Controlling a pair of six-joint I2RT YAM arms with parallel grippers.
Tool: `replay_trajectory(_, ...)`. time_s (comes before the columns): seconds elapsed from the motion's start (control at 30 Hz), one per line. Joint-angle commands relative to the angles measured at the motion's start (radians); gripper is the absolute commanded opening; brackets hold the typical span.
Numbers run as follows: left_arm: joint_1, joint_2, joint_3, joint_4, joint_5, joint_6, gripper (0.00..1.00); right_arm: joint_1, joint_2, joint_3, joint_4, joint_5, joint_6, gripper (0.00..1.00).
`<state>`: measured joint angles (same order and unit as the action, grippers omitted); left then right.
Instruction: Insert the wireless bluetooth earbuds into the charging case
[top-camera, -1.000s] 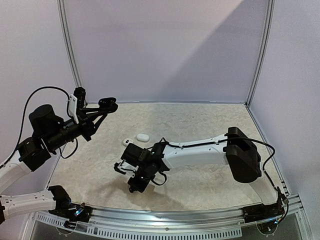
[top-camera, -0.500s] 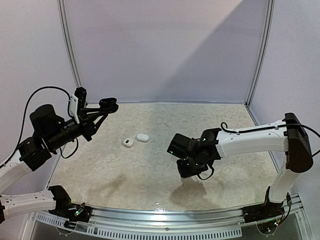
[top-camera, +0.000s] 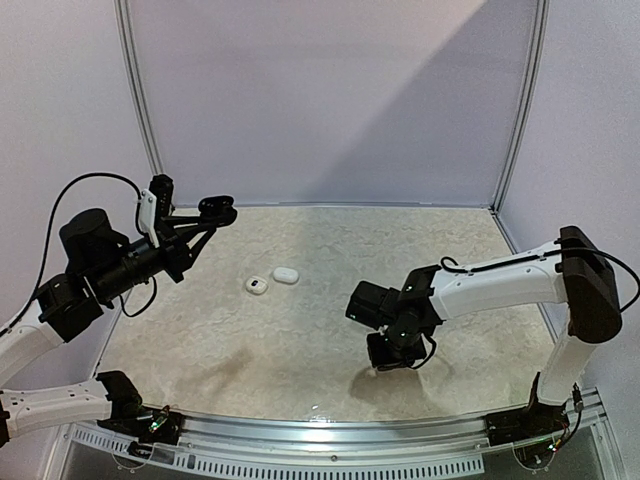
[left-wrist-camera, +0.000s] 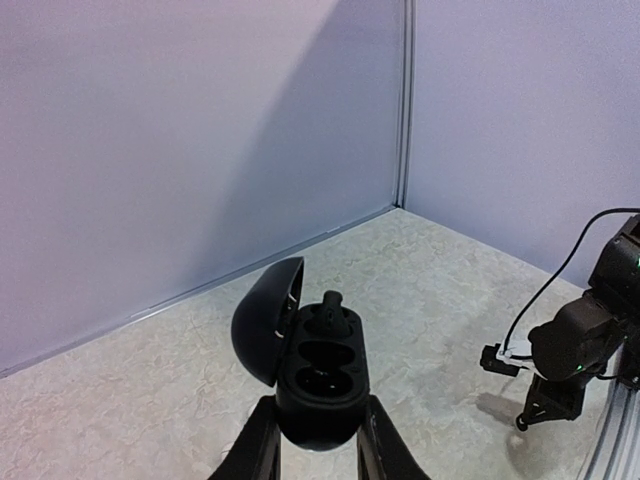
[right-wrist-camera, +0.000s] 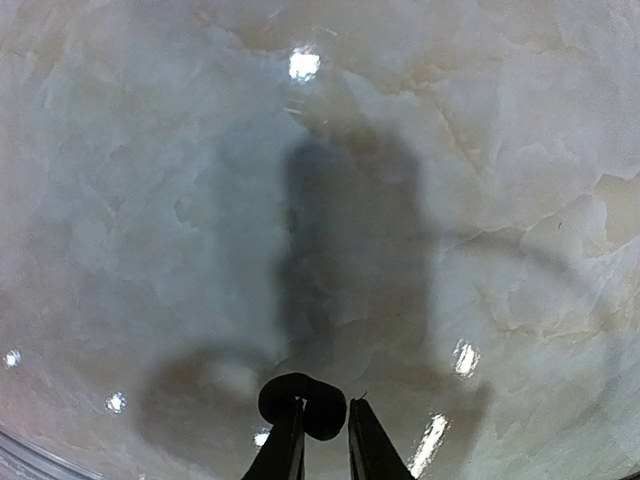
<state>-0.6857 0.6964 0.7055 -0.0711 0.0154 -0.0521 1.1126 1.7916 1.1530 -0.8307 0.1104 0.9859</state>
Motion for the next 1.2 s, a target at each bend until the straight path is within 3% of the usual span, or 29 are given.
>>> replay_trajectory(0.0,-0.016,0.005,-0.004,0.008,0.012,0.012,0.0,-0.01,0.019,0.014,-0.004,-0.065,-0.013,0.16)
replay_trajectory(0.4,-0.016,0.002,-0.012,0.008,0.016,0.02,0.0,-0.01,0.028,0.013,0.04,-0.056,-0.051,0.06)
replay_trajectory(0.53,-0.023,0.007,-0.041,0.052,0.039,0.049,0.0,0.008,-0.025,0.113,0.022,0.074,-0.113,0.02)
replay_trajectory(0.77,-0.053,0.077,-0.099,0.327,0.138,0.049,0.0,0.092,-0.09,0.478,-0.048,0.41,-0.293,0.0)
replay_trajectory(0.9,-0.065,0.134,-0.1,0.446,0.171,0.101,0.0,0.163,-0.088,0.633,0.1,0.536,-0.449,0.0)
replay_trajectory(1.17,-0.085,0.194,-0.102,0.595,0.229,0.179,0.0,0.269,-0.022,0.733,0.52,0.622,-0.781,0.0)
